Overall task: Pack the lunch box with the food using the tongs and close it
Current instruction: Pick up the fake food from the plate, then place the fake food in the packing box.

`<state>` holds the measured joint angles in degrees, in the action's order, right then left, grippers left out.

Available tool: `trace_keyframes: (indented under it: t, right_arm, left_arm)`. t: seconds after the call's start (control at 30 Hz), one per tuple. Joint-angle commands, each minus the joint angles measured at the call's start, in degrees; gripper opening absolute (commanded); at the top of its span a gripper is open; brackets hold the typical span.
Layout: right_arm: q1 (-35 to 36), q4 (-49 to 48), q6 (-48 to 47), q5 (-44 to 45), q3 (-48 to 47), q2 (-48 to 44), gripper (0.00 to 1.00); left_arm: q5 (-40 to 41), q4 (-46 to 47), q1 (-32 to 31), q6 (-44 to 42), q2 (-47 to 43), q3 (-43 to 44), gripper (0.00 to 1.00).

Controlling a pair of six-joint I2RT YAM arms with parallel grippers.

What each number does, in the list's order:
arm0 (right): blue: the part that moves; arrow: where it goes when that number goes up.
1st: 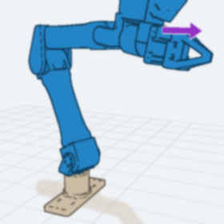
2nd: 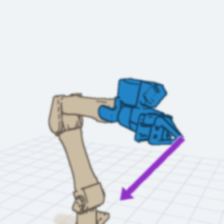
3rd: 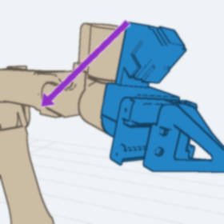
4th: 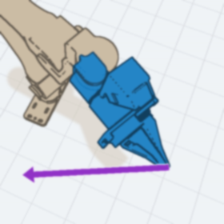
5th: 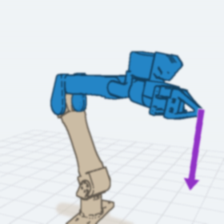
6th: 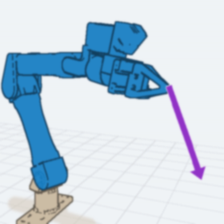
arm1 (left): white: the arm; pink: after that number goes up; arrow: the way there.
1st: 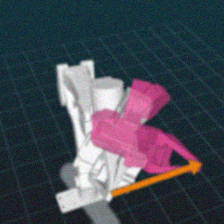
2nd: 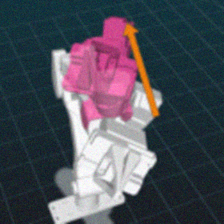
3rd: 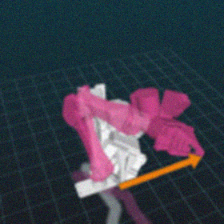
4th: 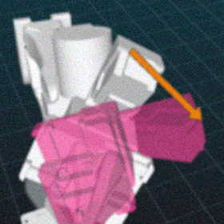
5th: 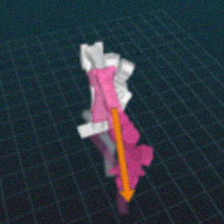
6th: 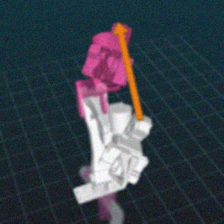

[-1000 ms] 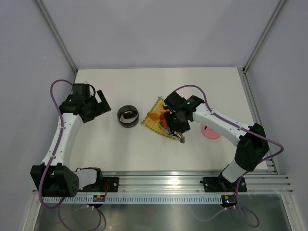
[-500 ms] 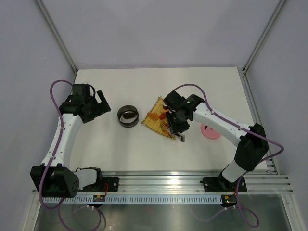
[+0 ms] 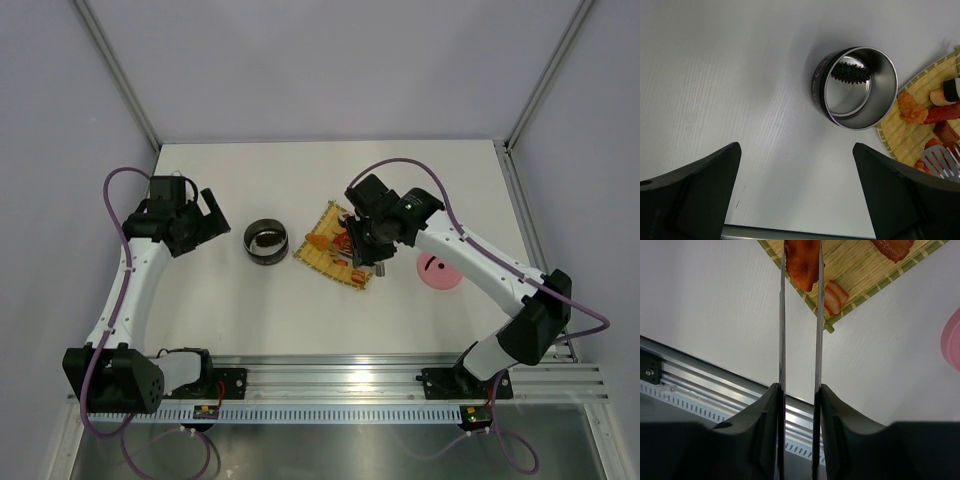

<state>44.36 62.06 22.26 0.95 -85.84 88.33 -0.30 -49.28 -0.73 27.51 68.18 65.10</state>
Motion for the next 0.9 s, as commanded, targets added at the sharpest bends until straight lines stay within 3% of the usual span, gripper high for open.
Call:
trace_keyframes:
  t: [0.0, 0.27, 0.87]
  right_arm:
    - [0.81, -0.80, 0.15, 0.98, -4.24, -1.33, 0.22]
    - [2.66, -2.65, -0.11, 0.11, -14.16, 3.50, 0.22]
    - [7.58, -3.44, -4.24, -6.75, -39.48, 28.99, 0.23]
  left_arm:
    - [-1.02, 1.55, 0.29, 0.27, -1.65, 0.03, 0.99]
    - [-0.94, 1.55, 0.29, 0.35, -1.91, -0.06, 0.99]
    - [0.03, 0.41, 0.29, -0.35, -2.88, 0.03, 0.99]
